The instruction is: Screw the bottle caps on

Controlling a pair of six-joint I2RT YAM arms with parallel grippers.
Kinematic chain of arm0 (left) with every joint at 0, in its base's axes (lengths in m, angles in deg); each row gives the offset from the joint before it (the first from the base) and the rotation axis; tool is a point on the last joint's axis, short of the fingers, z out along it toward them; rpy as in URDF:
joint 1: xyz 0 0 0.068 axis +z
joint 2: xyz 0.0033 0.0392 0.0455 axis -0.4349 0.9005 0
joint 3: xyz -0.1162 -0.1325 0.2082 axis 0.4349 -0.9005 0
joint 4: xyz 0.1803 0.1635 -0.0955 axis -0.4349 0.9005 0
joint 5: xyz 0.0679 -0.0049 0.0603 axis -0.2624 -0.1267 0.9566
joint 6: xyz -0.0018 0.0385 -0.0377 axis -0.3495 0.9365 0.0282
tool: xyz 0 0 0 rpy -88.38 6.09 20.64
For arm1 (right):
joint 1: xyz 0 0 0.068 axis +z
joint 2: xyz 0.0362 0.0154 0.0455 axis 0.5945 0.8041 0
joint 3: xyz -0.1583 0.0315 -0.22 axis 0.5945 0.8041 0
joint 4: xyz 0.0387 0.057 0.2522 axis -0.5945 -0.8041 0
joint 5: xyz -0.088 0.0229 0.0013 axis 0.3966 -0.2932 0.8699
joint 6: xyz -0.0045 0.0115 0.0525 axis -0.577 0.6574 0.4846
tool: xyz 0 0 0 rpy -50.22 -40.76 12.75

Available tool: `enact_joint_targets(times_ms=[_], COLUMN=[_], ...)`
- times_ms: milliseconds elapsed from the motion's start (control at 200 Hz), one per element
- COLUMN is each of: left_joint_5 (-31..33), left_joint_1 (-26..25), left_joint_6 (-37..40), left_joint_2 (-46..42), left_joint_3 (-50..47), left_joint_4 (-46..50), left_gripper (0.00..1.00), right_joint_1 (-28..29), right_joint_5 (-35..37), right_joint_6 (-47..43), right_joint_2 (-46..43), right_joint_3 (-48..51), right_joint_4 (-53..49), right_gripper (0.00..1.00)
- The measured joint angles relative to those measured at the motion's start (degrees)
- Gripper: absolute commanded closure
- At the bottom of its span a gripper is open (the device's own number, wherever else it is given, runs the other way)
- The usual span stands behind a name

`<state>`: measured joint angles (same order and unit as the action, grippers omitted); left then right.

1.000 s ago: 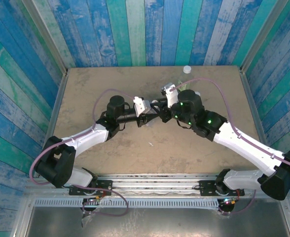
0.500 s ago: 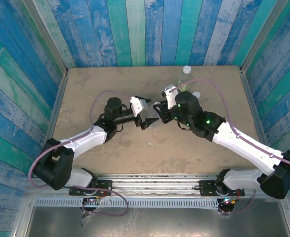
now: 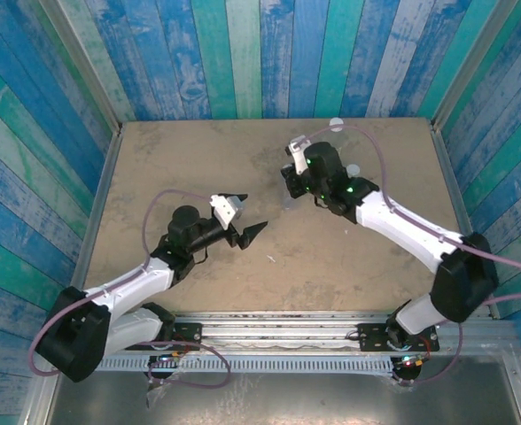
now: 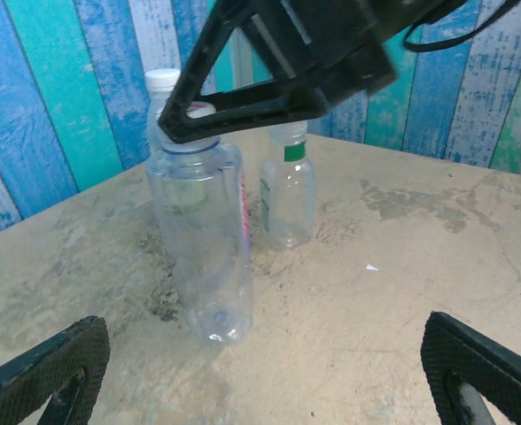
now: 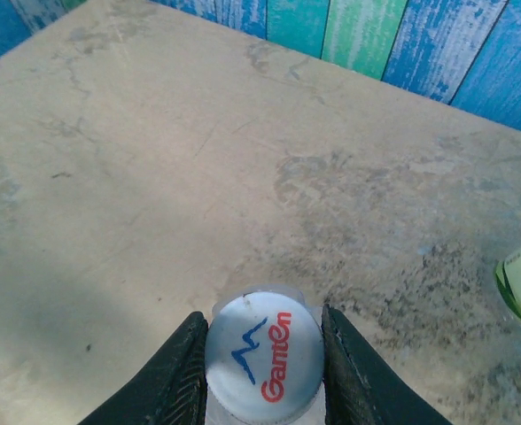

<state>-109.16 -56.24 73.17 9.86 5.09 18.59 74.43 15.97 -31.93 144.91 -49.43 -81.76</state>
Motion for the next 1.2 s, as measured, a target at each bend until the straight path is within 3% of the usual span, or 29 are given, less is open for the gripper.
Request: enact_joint_targets(times_ms=[200,671,1112,1202], left_joint_5=[2.2,2.6,2.8,2.8], left_joint_1=[0.0,0.0,0.0,0.0], left_joint_6=[-0.4,-0.6,-0.5,-0.5], left_joint_2=[-2.2,-2.2,-2.2,-2.2], left_joint_3=[-1.7,-1.9,-1.9,-1.9], left_joint_4=[1.7,2.2,2.2,2.2], left_gripper=[0.06,0.06,0.06,0.06], right_joint_1=[-1.5,-1.7,-1.7,-1.7], right_joint_5=[-1.3,-2.6,-3.0,-3.1], right_joint_6=[-0.9,0.1,-0.7,-1.1], right_joint_2=[5.9,9.7,9.7,9.7], right_joint_3=[-2.9,-2.1,-1.9,-1.9], right_joint_4=[2.6,7.6,7.5,7.3], right_gripper=[0.84,0.75,0.41,0.31])
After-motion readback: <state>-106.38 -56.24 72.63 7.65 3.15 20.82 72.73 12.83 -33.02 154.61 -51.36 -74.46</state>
